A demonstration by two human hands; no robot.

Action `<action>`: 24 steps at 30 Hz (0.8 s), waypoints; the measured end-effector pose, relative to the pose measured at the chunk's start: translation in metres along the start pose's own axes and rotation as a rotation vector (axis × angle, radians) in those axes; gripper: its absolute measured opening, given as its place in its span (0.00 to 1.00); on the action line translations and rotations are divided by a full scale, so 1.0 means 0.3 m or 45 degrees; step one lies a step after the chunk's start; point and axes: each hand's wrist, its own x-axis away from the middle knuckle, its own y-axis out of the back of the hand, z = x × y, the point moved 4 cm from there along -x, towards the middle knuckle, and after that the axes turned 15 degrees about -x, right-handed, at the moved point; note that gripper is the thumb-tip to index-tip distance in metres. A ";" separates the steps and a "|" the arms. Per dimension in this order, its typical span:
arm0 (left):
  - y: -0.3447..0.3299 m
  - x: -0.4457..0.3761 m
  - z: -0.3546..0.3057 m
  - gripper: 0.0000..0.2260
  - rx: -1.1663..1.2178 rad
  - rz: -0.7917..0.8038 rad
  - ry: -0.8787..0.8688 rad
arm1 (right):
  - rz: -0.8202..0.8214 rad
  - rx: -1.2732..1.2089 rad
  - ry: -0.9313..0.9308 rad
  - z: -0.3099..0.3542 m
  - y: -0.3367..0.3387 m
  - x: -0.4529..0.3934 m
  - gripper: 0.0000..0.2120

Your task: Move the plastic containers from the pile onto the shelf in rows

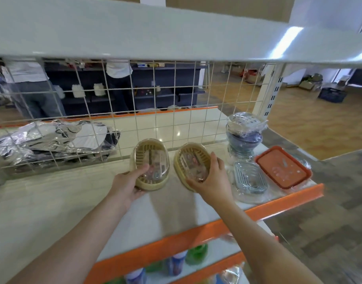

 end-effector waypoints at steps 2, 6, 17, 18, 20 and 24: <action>-0.015 0.046 0.015 0.11 -0.004 0.028 -0.038 | 0.000 -0.003 0.031 0.012 0.021 0.051 0.51; -0.013 0.149 0.062 0.17 0.036 0.023 -0.083 | -0.003 -0.027 0.043 0.018 0.062 0.157 0.51; 0.083 0.553 0.217 0.13 0.018 -0.021 -0.125 | 0.089 -0.040 0.112 0.059 0.158 0.532 0.52; 0.104 0.588 0.237 0.15 0.035 -0.046 -0.115 | 0.112 -0.041 0.112 0.068 0.157 0.567 0.52; 0.151 0.660 0.270 0.16 0.065 -0.101 -0.101 | 0.145 -0.047 0.128 0.089 0.142 0.633 0.52; 0.263 0.784 0.306 0.11 0.119 -0.222 -0.114 | 0.228 -0.054 0.180 0.169 0.086 0.734 0.52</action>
